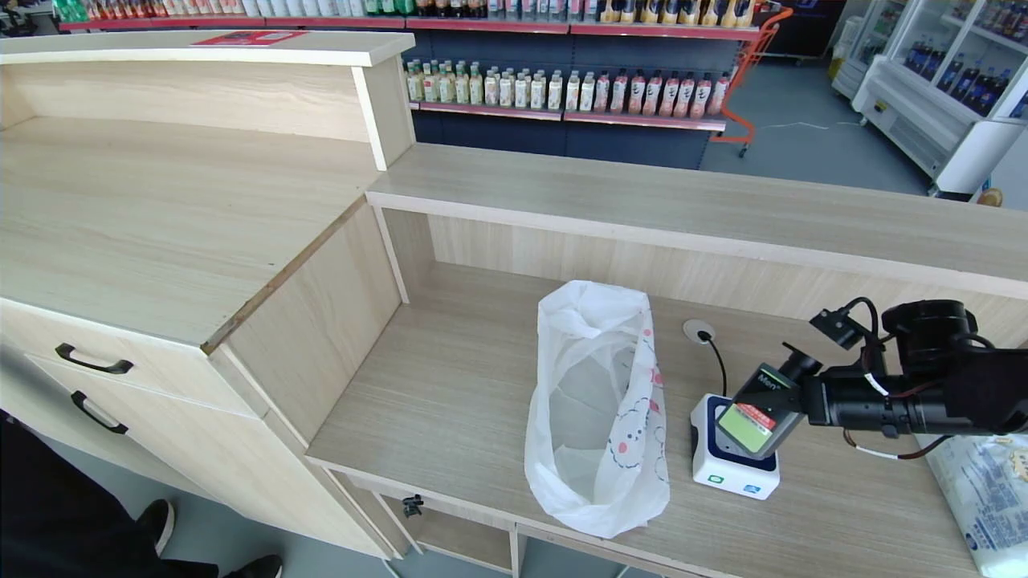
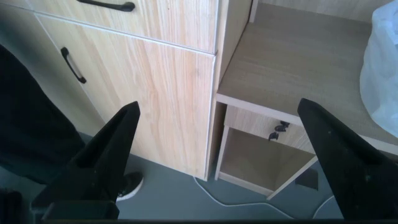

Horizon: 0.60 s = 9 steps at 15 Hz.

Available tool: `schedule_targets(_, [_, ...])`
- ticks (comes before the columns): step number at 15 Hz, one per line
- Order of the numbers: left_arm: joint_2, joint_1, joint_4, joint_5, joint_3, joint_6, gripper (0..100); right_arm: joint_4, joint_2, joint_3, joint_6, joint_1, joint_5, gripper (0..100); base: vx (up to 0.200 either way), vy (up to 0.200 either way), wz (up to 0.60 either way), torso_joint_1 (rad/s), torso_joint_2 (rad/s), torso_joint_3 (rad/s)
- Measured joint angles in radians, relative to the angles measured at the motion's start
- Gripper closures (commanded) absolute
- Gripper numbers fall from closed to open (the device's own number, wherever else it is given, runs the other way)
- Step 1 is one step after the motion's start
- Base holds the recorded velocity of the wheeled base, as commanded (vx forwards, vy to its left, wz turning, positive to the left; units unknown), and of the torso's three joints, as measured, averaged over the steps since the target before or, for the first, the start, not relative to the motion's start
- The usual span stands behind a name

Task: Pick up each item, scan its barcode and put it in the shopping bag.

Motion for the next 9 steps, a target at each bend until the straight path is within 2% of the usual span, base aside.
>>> schedule_targets(4, [0.0,0.0,0.0,0.0,0.0,0.0,0,-0.005,-0.018,-0.015,0.0,0.0,0.0,100,0.0,0.0,0.0,0.0,0.0,0.0])
schedule_targets(7, [0.0,0.0,0.0,0.0,0.0,0.0,0,-0.003,-0.149,-0.028,0.004,0.004,-0.008,100,0.0,0.0,0.0,0.0,0.0,0.0])
schedule_targets(8, [0.0,0.0,0.0,0.0,0.0,0.0,0,0.01,-0.22,-0.022,0.002,0.009,-0.041,100,0.0,0.0,0.0,0.0,0.0,0.0])
schedule_targets(9, [0.0,0.0,0.0,0.0,0.0,0.0,0,0.027,-0.288,-0.013,0.0,0.014,-0.133,100,0.0,0.0,0.0,0.0,0.0,0.0])
